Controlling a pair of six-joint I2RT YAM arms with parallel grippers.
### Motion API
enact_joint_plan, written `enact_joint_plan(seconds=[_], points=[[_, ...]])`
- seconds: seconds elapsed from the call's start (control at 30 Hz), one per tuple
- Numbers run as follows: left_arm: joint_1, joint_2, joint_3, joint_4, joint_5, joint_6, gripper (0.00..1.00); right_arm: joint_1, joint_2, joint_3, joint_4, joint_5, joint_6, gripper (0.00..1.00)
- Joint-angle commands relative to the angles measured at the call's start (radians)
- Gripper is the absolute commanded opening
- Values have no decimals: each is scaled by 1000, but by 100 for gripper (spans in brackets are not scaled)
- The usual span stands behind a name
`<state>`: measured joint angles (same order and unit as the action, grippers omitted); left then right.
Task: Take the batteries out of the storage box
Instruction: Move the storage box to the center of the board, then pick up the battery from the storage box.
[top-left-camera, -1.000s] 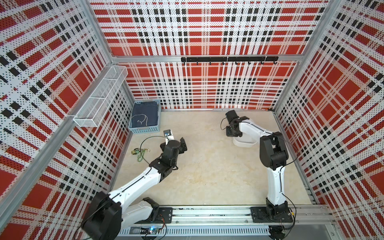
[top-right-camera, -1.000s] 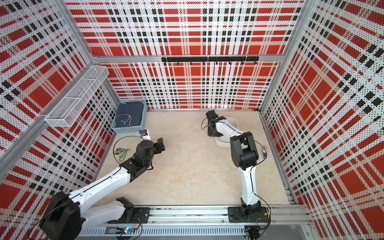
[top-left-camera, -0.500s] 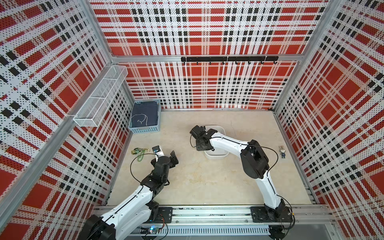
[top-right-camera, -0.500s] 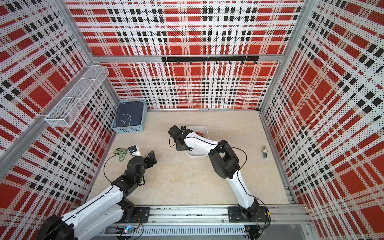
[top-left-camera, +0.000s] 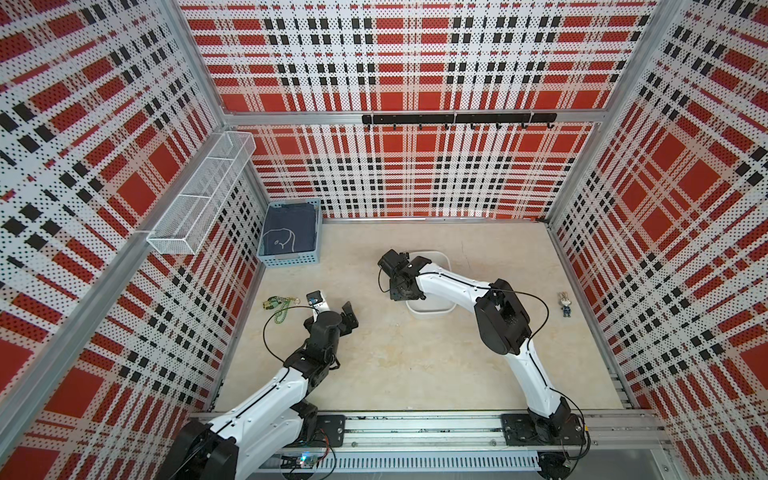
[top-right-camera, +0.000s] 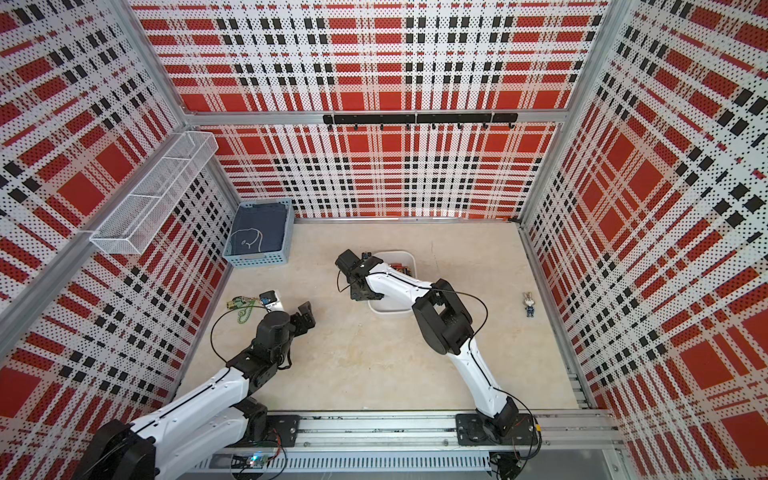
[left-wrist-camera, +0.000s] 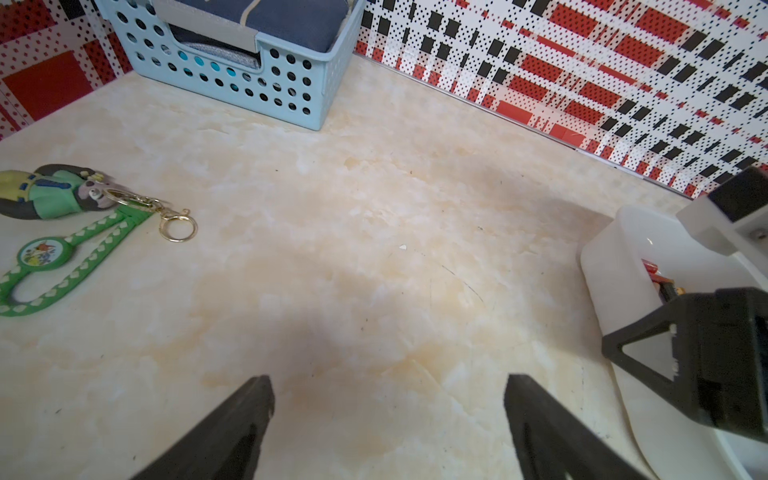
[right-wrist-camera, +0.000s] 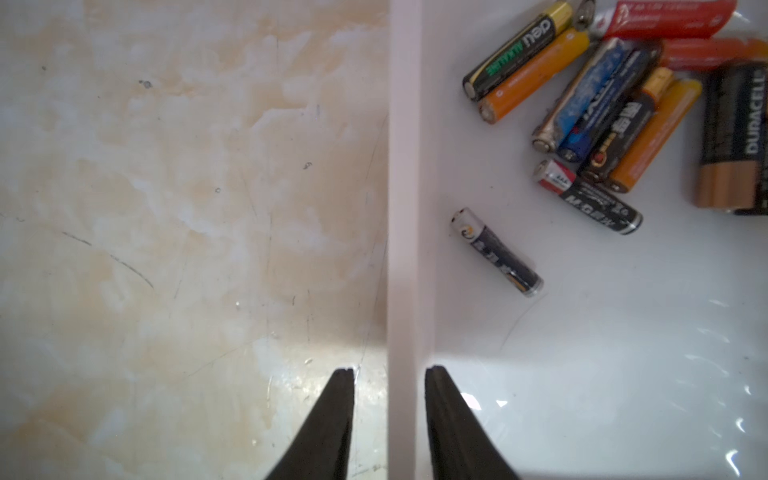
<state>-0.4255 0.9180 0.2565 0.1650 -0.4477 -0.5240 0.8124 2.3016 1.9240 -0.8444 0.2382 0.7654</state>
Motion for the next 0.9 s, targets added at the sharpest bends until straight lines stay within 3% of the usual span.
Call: enact_joint_plan(seconds=[0.0, 0.23, 0.37, 0.5, 0.63, 0.87], points=[[7, 2, 4, 19, 17, -8, 93, -2, -66, 18, -23, -13, -55, 43], [-42, 26, 154, -6, 4, 9, 93, -37, -339, -120, 69, -28, -205, 56], [-104, 116, 298, 13, 20, 27, 92, -185, -484, -348, 306, -311, -377, 51], [-165, 266, 449, 7, 57, -15, 90, -287, -438, -365, 282, -393, -519, 44], [-174, 388, 496, 78, 170, -100, 89, -288, -329, -271, 189, -345, -648, 44], [-171, 501, 499, 111, 187, -160, 88, -254, -216, -226, 222, -338, -700, 45]])
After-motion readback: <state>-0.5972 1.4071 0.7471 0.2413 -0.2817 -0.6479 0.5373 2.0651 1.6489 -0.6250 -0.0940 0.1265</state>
